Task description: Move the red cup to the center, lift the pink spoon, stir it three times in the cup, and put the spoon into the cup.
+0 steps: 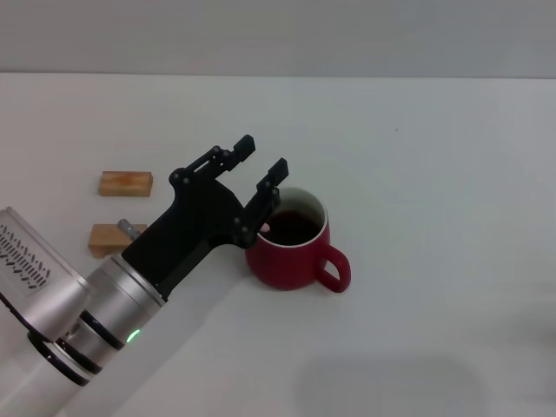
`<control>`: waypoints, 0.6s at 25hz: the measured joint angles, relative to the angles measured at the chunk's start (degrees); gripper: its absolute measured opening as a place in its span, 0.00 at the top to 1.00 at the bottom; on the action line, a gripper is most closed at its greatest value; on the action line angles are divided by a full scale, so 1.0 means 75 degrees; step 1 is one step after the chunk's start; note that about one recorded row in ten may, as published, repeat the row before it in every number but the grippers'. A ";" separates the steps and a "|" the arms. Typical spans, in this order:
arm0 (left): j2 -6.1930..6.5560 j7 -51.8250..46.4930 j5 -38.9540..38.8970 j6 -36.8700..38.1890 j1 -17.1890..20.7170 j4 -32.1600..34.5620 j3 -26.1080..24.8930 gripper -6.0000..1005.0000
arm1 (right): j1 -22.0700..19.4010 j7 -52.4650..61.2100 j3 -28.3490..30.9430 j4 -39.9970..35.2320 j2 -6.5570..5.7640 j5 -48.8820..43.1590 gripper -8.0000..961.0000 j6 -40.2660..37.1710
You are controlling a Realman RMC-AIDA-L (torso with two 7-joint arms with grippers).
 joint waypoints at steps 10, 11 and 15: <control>0.0022 0.0732 -0.0003 0.0232 0.0136 0.0016 -0.0925 0.28 | 0.0031 0.0000 0.0000 0.0000 0.0000 0.0001 0.99 -0.0028; 0.0023 0.0781 -0.0006 0.0250 0.0161 0.0007 -0.1142 0.26 | 0.0033 0.0000 0.0000 0.0000 0.0000 0.0003 0.99 -0.0058; 0.0006 0.0819 -0.0003 0.0230 0.0224 -0.0189 -0.2024 0.17 | 0.0021 0.0000 0.0011 -0.0001 0.0000 0.0036 0.99 -0.0182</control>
